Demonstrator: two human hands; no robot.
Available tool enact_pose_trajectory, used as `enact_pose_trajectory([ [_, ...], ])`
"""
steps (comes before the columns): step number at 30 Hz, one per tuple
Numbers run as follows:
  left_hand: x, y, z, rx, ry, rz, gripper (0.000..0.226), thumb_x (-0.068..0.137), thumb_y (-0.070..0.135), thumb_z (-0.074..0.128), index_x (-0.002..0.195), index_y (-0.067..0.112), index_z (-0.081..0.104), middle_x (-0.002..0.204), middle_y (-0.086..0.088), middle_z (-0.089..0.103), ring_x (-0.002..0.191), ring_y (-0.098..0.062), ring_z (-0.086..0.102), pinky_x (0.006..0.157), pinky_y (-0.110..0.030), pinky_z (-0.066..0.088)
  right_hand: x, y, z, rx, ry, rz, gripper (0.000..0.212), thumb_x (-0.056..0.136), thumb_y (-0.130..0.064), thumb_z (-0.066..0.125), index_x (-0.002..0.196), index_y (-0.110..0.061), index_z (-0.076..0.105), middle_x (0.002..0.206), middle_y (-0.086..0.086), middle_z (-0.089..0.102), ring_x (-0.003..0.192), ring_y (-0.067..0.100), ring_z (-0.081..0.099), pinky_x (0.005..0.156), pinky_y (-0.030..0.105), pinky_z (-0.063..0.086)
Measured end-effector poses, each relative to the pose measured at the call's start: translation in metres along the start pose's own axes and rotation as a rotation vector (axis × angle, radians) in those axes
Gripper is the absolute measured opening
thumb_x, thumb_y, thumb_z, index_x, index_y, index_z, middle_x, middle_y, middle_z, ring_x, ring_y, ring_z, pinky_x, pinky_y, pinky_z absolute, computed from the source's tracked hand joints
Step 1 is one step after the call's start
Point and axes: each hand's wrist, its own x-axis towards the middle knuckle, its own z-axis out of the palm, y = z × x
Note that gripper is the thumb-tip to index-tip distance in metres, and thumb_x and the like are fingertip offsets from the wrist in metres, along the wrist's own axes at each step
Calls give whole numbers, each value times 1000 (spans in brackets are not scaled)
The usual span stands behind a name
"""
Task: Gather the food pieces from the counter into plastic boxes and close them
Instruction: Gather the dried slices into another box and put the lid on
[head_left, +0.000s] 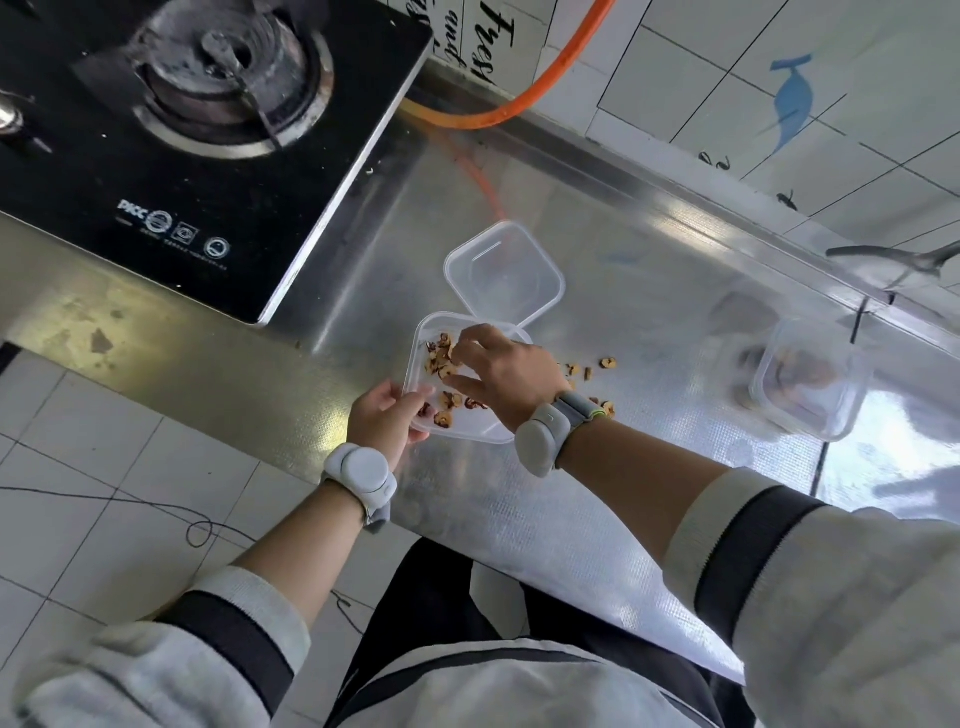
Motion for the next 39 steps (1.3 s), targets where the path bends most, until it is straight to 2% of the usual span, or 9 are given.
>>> enact_pose_trajectory([
  [5,2,-1,-1,15,-3,-2,18,85,19,74,76,12,61,84,-16,74,74,-21,69,66,-34,58,-2,2,-2,8,47,24,23,90,-30,62,97,-9,65,84,9,66,67,31,64,58,42,58],
  [10,2,-1,-2,23,-15,-17,20,83,20,75,84,4,63,75,-6,74,74,-23,69,70,-38,58,-6,7,-3,7,92,46,22,95,-30,53,109,-16,62,99,5,65,81,29,65,60,40,57],
  [13,6,-2,-16,25,6,-17,20,85,11,67,98,-4,67,88,-14,76,82,-33,70,81,-53,56,-10,22,-5,-17,189,144,19,96,-27,47,103,-15,60,99,4,61,87,26,59,60,36,52],
  [16,11,-8,-32,37,45,-7,16,85,8,60,95,6,73,94,-16,76,94,-44,68,86,-62,53,-21,42,4,-48,178,215,20,95,-23,46,104,-14,61,105,6,62,94,29,56,77,42,50],
  [23,16,-19,-43,-17,130,-23,12,83,7,60,87,10,71,93,-10,77,92,-42,70,85,-56,55,-41,57,45,-79,-87,159,36,98,-26,44,131,-15,53,139,9,51,130,33,43,107,47,35],
  [27,17,-16,-34,-27,116,-17,14,85,5,58,79,12,68,93,-9,78,89,-39,71,82,-53,56,-58,63,58,-149,-157,200,46,97,-28,37,139,-11,45,145,9,45,135,35,38,109,50,36],
  [32,13,-9,-13,-4,70,-14,16,84,3,59,96,-2,69,83,-7,77,77,-30,70,81,-58,55,-88,82,56,-200,-153,280,45,99,-31,37,140,-16,41,150,10,36,141,36,26,112,55,29],
  [37,9,-3,15,37,4,19,18,83,4,58,94,-4,69,83,-11,76,79,-33,68,82,-63,52,-98,100,54,-233,-134,485,79,84,-61,46,149,-31,12,160,9,6,146,37,-1,116,59,7],
  [39,10,-2,23,54,-13,13,20,81,7,58,93,-2,71,86,-12,77,81,-34,68,83,-65,52,-100,109,59,-264,-110,515,85,81,-71,38,149,-31,8,159,12,8,146,38,5,115,58,12],
])
